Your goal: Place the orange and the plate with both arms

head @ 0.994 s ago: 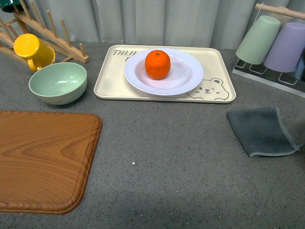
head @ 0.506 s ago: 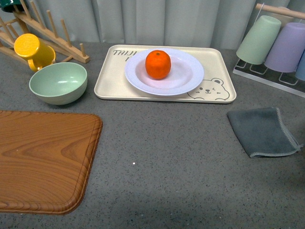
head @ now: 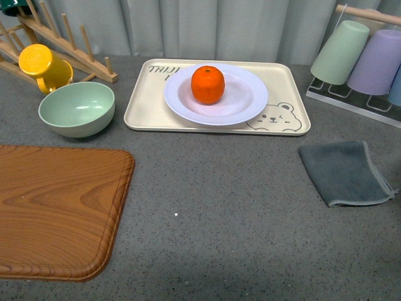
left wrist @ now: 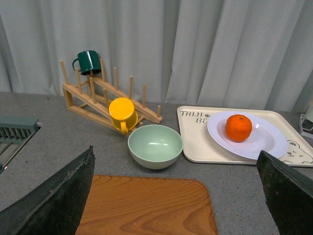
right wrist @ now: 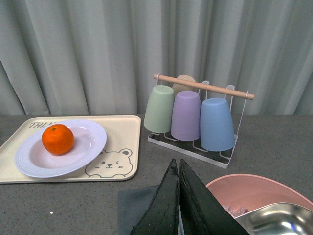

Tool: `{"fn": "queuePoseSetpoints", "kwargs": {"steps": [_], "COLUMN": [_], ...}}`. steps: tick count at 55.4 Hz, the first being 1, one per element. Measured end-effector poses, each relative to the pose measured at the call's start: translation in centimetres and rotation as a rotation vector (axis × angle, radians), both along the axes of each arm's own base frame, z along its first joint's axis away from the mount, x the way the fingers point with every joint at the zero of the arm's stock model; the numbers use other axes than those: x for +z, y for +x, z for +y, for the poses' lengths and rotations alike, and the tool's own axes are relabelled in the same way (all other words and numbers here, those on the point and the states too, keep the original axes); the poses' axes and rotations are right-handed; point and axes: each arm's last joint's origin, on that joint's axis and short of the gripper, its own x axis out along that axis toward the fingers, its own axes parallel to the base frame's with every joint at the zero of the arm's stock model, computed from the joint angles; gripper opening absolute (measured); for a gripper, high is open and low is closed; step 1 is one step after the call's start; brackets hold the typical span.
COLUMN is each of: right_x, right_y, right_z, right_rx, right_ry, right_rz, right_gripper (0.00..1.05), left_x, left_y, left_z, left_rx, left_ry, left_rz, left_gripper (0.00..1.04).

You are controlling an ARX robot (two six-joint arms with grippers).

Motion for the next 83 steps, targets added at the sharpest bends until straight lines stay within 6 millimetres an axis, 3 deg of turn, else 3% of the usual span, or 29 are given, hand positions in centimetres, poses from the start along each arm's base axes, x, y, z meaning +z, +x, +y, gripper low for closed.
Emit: {"fn": "queuePoseSetpoints", "kwargs": {"steps": [80, 83], "right_x": [0.3, 0.3], "right_y": [-4.5, -4.5], "right_z": [0.0, 0.0], "right_rx": [0.003, 0.003], "right_ry": [-0.001, -0.001], "right_rz": [-0.019, -0.019], "right_gripper": [0.01, 0.08], "left_x": [0.0, 0.0], "left_y": [0.0, 0.0], "left_z": [0.0, 0.0], "left_rx": [0.000, 0.000], "left_ry": [0.000, 0.000], "left_rz": [0.000, -0.001], "left_gripper": [0.98, 0.98]}}
